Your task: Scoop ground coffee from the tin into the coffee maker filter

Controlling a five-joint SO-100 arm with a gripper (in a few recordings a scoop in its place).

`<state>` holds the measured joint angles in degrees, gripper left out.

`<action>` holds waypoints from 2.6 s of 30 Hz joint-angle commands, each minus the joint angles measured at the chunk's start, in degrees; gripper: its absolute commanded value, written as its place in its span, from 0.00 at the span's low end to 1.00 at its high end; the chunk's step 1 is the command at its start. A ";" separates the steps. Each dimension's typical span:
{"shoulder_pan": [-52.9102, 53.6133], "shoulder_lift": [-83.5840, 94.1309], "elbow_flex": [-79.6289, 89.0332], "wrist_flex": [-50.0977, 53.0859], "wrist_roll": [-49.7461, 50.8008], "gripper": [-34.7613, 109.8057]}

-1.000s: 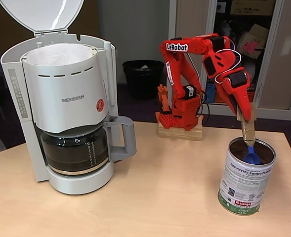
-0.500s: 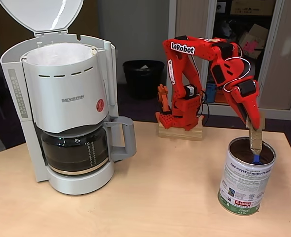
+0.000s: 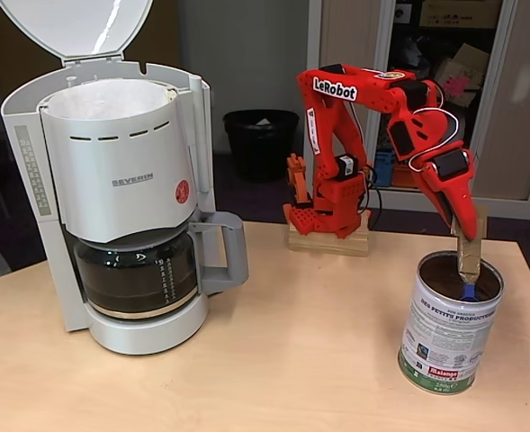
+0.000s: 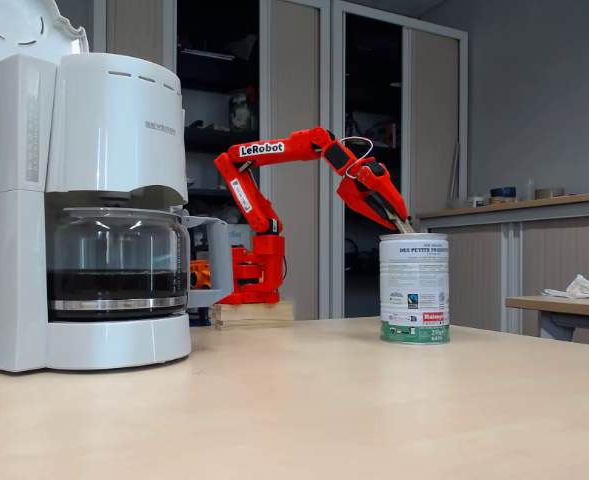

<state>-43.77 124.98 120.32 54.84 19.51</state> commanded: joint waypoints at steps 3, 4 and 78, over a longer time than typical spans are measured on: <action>0.26 3.25 1.49 1.05 2.20 0.27; 0.35 3.69 1.93 1.05 2.29 0.27; 31.03 44.91 41.40 -9.76 -10.55 0.24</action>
<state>-13.62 167.43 160.22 46.76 8.53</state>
